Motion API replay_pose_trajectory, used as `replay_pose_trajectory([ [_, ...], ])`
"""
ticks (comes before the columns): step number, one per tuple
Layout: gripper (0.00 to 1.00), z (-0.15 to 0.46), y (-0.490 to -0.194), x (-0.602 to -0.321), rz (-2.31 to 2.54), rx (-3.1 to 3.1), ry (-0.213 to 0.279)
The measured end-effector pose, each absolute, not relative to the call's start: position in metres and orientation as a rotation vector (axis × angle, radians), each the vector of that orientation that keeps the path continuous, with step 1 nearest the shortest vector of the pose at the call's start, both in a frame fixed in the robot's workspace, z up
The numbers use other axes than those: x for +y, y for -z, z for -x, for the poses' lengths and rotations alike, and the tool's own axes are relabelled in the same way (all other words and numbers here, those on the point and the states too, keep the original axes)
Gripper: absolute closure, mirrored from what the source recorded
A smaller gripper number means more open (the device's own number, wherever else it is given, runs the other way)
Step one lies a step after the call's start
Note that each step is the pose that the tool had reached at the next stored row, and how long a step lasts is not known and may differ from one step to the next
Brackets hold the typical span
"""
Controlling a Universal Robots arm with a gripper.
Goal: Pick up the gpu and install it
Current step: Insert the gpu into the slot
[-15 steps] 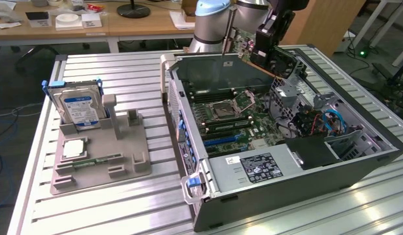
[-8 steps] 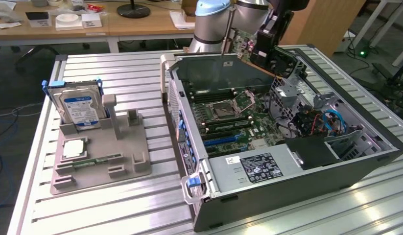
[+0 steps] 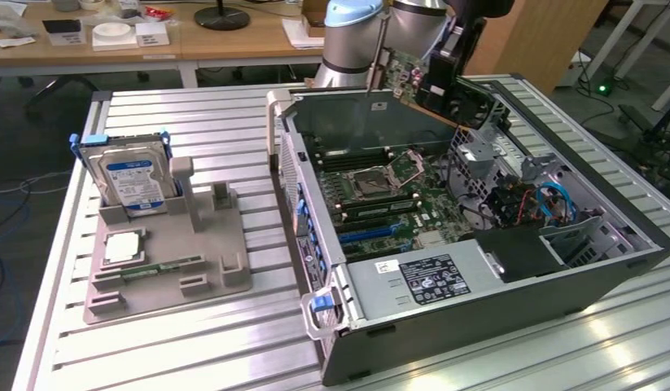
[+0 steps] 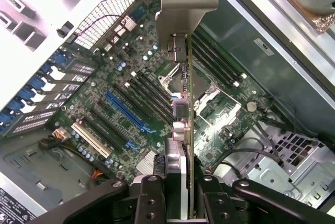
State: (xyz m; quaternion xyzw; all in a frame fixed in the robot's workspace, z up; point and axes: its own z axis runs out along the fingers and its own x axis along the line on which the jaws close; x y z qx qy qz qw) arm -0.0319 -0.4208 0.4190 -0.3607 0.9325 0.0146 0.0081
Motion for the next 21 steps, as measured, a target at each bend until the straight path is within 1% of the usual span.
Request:
replay_pose_trajectory([
  [21, 0.72, 0.0319, -0.4189, -0.4213, 1.334, 2.828, -0.047],
])
